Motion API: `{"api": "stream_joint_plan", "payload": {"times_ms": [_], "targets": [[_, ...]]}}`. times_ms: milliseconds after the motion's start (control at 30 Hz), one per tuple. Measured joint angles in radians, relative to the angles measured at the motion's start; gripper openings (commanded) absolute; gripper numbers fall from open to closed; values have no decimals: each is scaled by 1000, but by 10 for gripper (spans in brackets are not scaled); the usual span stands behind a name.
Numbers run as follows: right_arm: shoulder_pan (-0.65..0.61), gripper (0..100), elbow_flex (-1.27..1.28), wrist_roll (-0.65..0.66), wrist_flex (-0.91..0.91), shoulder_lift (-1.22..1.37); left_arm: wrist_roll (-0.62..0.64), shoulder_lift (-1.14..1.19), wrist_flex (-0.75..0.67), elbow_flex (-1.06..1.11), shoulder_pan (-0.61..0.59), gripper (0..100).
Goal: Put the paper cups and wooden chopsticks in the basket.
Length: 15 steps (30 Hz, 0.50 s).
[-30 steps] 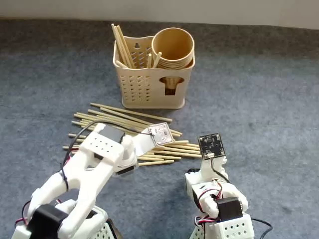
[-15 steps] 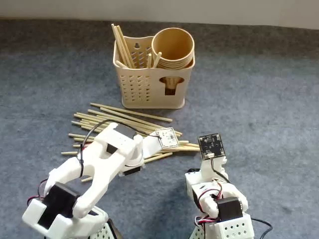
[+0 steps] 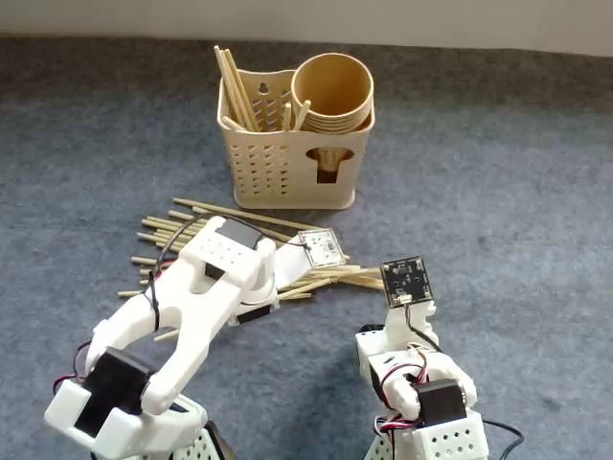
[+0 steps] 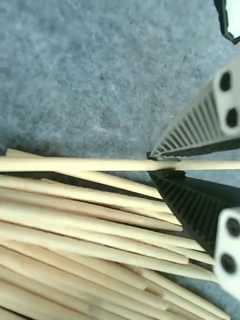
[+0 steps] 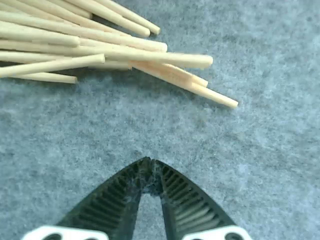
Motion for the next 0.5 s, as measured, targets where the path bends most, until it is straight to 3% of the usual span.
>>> {"api": "stream_joint_plan", "payload": {"times_ms": [200, 500], "targets": [[0, 7, 0, 0, 0, 0, 0, -21, 20, -6, -2, 6], [0, 7, 0, 0, 0, 0, 0, -282, 52, 37, -2, 6]]}}
